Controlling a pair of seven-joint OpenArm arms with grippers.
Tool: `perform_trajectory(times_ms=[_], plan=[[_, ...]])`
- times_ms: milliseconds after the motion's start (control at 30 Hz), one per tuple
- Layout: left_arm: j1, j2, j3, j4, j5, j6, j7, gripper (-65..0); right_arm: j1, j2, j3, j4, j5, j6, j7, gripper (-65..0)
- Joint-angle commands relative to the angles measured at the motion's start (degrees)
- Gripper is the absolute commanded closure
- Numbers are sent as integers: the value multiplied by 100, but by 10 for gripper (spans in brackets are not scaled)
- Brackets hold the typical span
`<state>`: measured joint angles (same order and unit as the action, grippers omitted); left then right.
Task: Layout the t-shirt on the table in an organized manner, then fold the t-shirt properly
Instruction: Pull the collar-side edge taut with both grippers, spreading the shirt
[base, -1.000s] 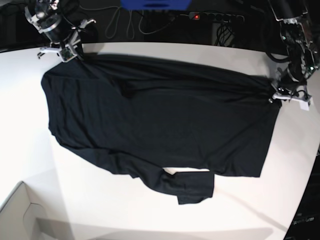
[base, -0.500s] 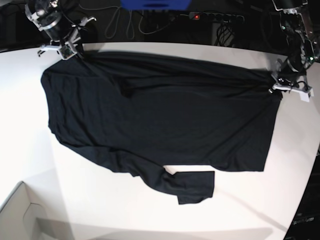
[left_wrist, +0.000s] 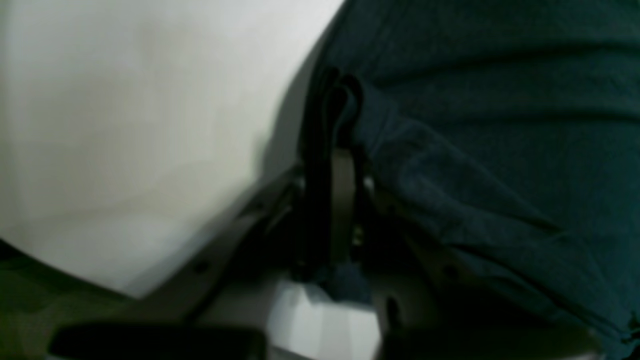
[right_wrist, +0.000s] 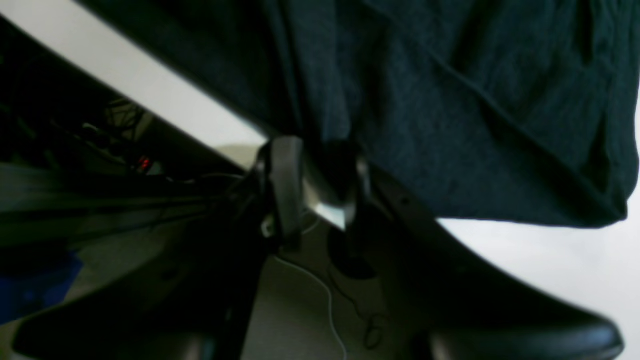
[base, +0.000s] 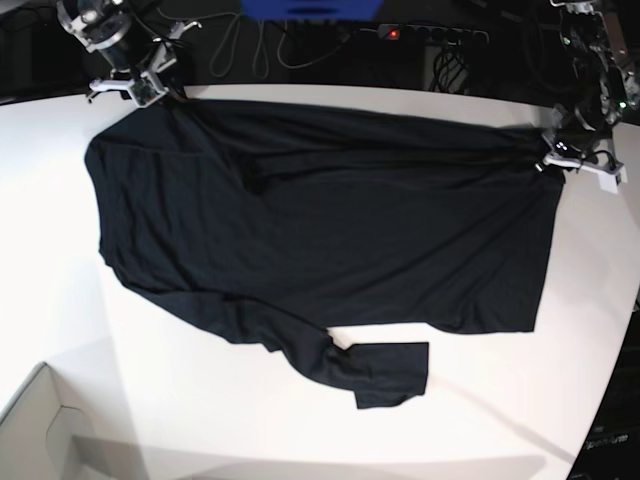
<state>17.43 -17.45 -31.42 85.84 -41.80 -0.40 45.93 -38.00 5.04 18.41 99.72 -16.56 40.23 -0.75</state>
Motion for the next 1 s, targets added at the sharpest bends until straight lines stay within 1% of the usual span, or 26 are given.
perform_trajectory(times_ms=[0, 167, 267, 400, 567, 600, 667, 767, 867, 900, 967], plan=[[2, -96, -36, 88, -18, 18, -26, 0, -90, 28, 27, 98, 122, -23, 150, -152], [20, -114, -36, 79, -18, 18, -26, 0, -222, 63, 88, 98, 675, -23, 150, -219], [72, -140, -36, 53, -18, 18, -35, 0, -301, 63, 79, 177, 702, -23, 159, -242], [72, -140, -36, 44, -18, 18, -35, 0, -310, 63, 106, 248, 711, -23, 194, -252], [64, -140, -36, 44, -18, 18, -35, -2, -310, 37, 466, 239, 719, -23, 651, -260], [64, -140, -36, 44, -18, 18, -35, -15, -310, 37, 537, 239, 719, -23, 713, -263], [64, -132, -36, 44, -18, 18, -35, -69, -284, 37, 651, 230, 719, -23, 766, -263], [90, -88, -177, 79, -18, 18, -26, -204, -257, 37, 730, 230, 719, -23, 766, -263], [90, 35, -449, 106, -18, 18, -26, -304, -249, 46, 721, 230, 719, -23, 766, -263], [90, 62, -590, 115, -18, 18, -26, -326, -178, 54, 704, 230, 719, -23, 766, -263], [72, 71, -783, 211, -18, 18, -26, -335, -81, 46, 730, 212, 719, -23, 739, -263]])
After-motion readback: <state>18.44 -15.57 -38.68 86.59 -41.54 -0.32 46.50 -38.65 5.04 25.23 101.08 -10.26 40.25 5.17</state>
